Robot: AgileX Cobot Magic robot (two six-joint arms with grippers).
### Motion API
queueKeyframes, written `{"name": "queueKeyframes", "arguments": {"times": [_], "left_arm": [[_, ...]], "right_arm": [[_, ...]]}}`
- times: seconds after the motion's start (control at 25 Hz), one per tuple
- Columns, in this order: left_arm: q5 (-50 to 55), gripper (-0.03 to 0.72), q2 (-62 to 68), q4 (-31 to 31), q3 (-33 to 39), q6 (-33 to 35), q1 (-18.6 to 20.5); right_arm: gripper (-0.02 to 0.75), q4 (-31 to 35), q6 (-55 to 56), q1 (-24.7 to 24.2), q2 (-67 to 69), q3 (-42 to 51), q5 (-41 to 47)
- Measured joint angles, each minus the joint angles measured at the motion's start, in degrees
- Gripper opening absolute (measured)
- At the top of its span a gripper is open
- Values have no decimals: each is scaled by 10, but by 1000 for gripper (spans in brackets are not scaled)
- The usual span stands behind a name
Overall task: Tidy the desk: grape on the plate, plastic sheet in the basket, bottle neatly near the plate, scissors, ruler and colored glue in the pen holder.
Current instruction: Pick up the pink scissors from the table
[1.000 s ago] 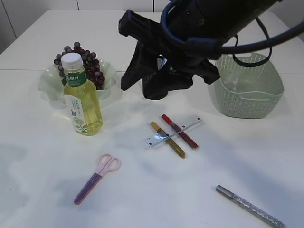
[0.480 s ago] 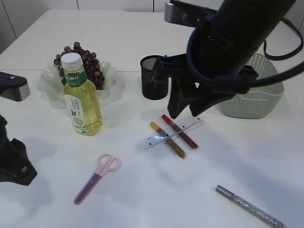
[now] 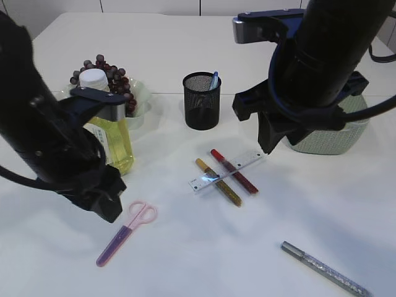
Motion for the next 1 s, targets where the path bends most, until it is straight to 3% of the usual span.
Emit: {"name": "queueKeyframes", "arguments": {"times": [0.36, 0.72, 1.0], "left_arm": [[-33, 430, 110, -8, -22, -29, -28], [-92, 432, 137, 6, -23, -36, -28], [-105, 432, 159, 45, -23, -59, -28]], "right_arm": [[345, -56, 8, -2, 0, 11, 0], [345, -52, 9, -61, 0, 117, -13], [345, -48, 9, -64, -13, 132, -30]]}}
